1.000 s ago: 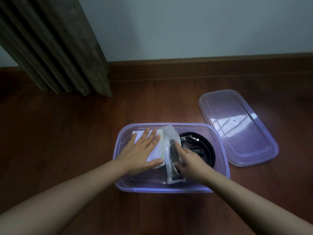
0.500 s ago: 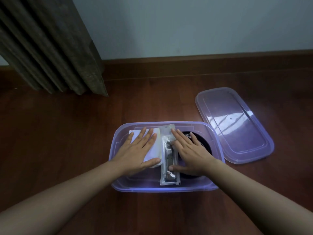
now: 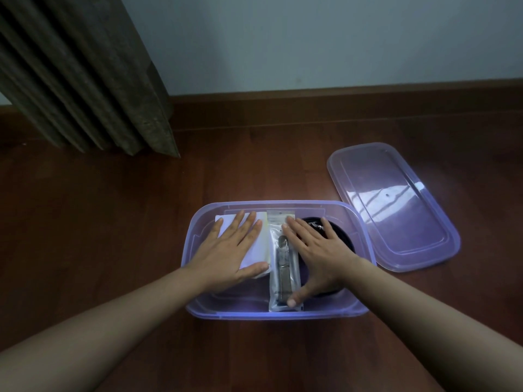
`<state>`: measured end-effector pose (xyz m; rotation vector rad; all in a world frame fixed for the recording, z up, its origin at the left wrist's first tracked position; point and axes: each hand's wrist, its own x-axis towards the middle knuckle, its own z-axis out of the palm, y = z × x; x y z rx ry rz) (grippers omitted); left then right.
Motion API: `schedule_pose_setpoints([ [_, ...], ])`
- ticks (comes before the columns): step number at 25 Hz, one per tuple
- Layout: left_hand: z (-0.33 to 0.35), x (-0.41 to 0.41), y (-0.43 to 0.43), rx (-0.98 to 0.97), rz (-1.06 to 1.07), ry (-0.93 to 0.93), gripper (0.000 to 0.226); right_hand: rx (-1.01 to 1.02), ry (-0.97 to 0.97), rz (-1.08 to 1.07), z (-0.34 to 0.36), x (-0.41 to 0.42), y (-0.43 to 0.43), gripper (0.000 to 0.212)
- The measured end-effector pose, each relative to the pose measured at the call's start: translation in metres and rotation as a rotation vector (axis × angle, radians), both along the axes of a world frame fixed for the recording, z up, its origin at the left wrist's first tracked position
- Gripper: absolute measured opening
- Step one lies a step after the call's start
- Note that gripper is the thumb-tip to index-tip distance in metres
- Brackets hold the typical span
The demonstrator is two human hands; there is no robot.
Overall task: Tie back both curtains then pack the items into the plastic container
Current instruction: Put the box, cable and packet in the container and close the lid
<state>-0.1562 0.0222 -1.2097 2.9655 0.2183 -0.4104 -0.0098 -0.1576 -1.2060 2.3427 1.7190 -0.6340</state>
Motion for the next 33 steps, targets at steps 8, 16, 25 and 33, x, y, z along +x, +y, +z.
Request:
schedule_pose_setpoints([
  [8,0.0,0.0,0.001,-0.035,0.011,-0.013,0.08,-0.003,0.018,-0.014,0.001,0.001,0.003,0.148],
  [16,0.001,-0.003,0.002,-0.078,0.032,-0.054,0.081,0.177,0.186,-0.096,0.007,0.005,0.002,0.13],
  [25,0.02,-0.004,0.018,-0.155,0.175,-0.315,0.087,0.777,-0.22,-0.615,0.007,0.072,-0.038,0.047],
  [33,0.0,-0.012,0.033,-0.271,0.667,-0.289,0.068,0.052,-0.194,-1.259,-0.024,0.093,-0.115,0.103],
])
